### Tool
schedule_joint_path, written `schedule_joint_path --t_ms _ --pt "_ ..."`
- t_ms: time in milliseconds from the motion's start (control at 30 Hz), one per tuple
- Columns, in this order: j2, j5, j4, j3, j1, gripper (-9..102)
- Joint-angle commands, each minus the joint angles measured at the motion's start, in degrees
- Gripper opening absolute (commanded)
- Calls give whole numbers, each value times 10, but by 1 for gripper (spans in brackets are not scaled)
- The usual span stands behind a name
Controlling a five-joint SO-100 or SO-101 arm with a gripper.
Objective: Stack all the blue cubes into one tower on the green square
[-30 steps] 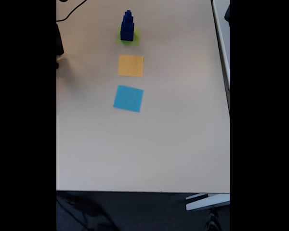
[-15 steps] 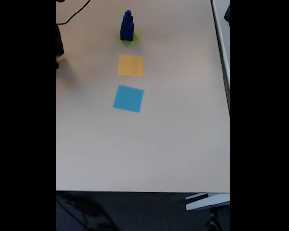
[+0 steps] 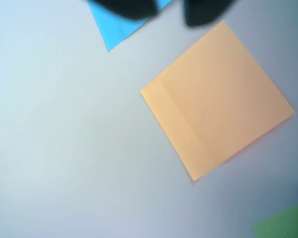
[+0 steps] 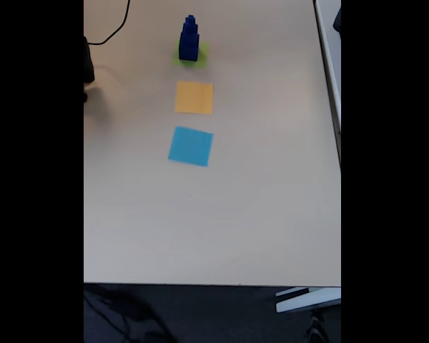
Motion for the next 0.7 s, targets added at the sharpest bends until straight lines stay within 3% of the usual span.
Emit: schedule_joint_path --t_ms 0,367,667 --pt "178 -28 -92 223 10 0" --pt "410 -106 -192 533 63 0" --pt "657 -115 -192 751 83 0"
